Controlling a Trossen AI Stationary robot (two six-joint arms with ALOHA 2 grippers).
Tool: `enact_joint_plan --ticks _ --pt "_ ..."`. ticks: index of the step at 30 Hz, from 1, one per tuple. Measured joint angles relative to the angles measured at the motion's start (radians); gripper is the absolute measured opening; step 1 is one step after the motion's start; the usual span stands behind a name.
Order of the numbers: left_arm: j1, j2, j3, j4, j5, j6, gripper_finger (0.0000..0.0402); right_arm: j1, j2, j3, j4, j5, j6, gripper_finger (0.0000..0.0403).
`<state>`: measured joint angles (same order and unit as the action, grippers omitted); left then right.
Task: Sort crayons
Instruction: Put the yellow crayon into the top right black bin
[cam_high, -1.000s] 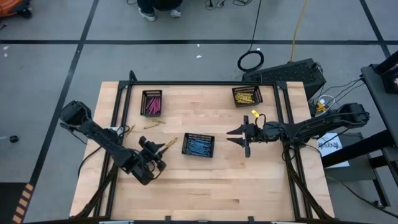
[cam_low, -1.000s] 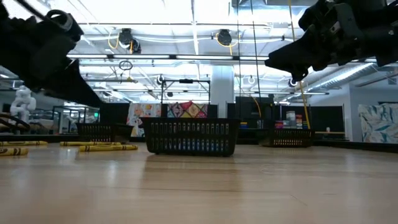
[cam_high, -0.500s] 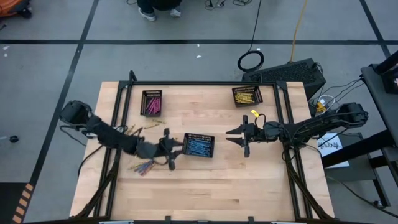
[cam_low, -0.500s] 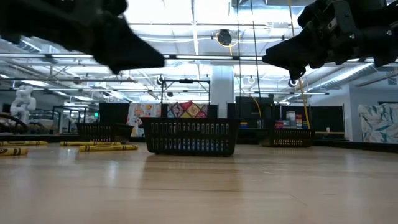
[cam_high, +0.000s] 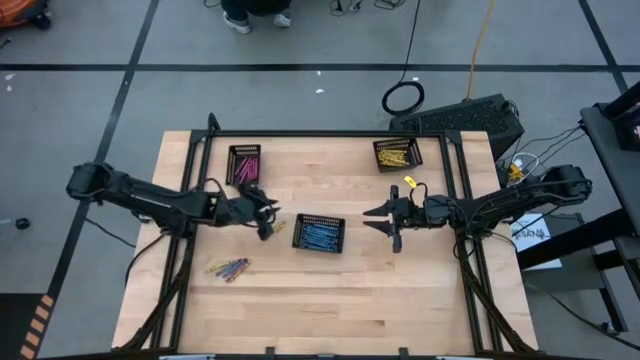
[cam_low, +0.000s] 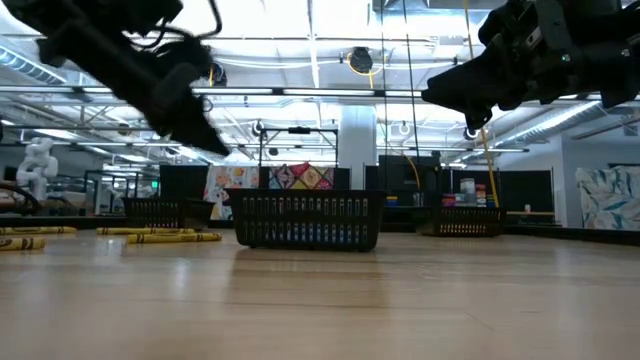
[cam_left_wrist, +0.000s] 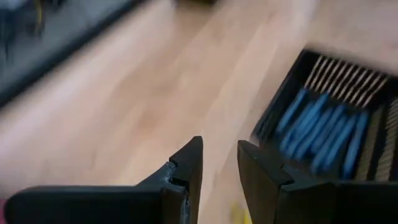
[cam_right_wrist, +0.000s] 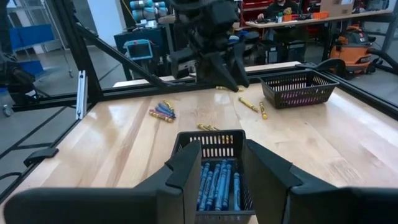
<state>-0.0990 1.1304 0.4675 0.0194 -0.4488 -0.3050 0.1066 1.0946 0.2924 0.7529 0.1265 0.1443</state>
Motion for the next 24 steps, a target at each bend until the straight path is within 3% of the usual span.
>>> enact_joint_plan --ticks 3,8,13,15,19,22,24 --pt "-0.031 -0.033 0.000 -0.159 0.003 -0.156 0.0100 0.000 0.000 0.000 0.000 0.000 0.000 0.0104" --pt "-0.208 0.015 0.001 -0.108 -0.011 -0.233 0.0095 0.000 0.000 0.000 0.000 0.001 0.000 0.0104" --pt "-0.361 0.043 0.001 -0.172 -0.176 -0.372 0.0076 0.000 0.000 0.000 0.000 0.002 0.000 0.0104" --pt "-0.387 0.044 0.001 -0.221 -0.211 -0.453 0.0067 0.000 0.000 0.000 0.000 0.003 0.000 0.0104" --pt "-0.400 0.055 0.000 -0.244 -0.185 -0.617 0.0053 0.000 0.000 0.000 0.003 0.003 0.001 0.0104" --pt "-0.399 0.084 0.000 -0.176 -0.143 -0.609 0.0050 0.000 0.000 0.000 0.004 0.003 -0.003 0.0104" --pt "-0.391 0.102 0.000 -0.129 -0.195 -0.510 0.0050 0.000 0.000 0.000 0.007 0.003 -0.005 0.0104"
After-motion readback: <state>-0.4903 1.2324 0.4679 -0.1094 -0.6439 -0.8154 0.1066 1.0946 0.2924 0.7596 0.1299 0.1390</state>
